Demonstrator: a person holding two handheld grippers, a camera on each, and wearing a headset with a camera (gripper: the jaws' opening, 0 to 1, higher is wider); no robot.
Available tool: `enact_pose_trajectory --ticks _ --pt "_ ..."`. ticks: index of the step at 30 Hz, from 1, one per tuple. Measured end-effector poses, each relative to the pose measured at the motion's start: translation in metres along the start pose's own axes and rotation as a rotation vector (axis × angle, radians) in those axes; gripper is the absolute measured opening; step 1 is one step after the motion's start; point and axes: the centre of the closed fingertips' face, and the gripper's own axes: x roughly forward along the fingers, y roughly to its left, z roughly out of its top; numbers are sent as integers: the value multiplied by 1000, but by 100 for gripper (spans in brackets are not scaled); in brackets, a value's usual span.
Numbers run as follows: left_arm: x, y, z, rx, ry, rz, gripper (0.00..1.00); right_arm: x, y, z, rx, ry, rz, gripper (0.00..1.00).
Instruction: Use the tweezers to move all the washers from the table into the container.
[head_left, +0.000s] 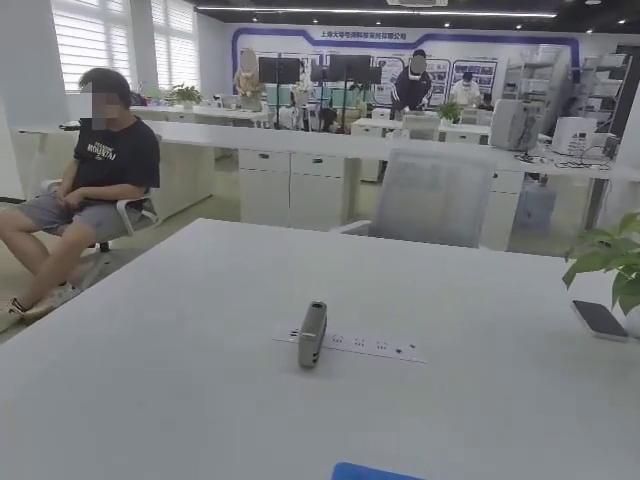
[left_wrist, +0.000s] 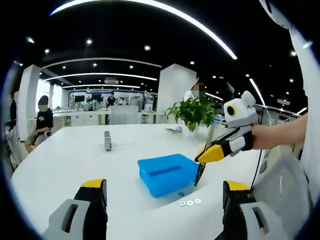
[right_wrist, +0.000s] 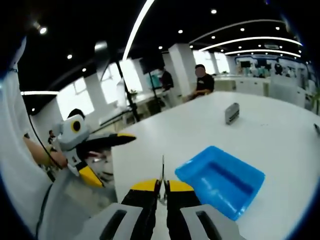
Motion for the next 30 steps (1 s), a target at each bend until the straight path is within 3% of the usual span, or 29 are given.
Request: enact_pose_trajectory --ticks 3,9,12,17,30 --pt "-2 5 5 -54 -45 10 99 -8 -14 13 21 -39 -37 2" --pt "0 6 -7 -54 19 18 99 -17 -45 26 49 -82 -126 2" --pt "0 4 -7 -30 16 14 99 -17 -63 24 56 -80 -174 2" --pt "-2 7 -9 -44 26 25 96 -12 -84 20 47 -60 -228 3" --pt "-4 12 -15 -56 55 51 92 7 -110 3 28 19 -257 3"
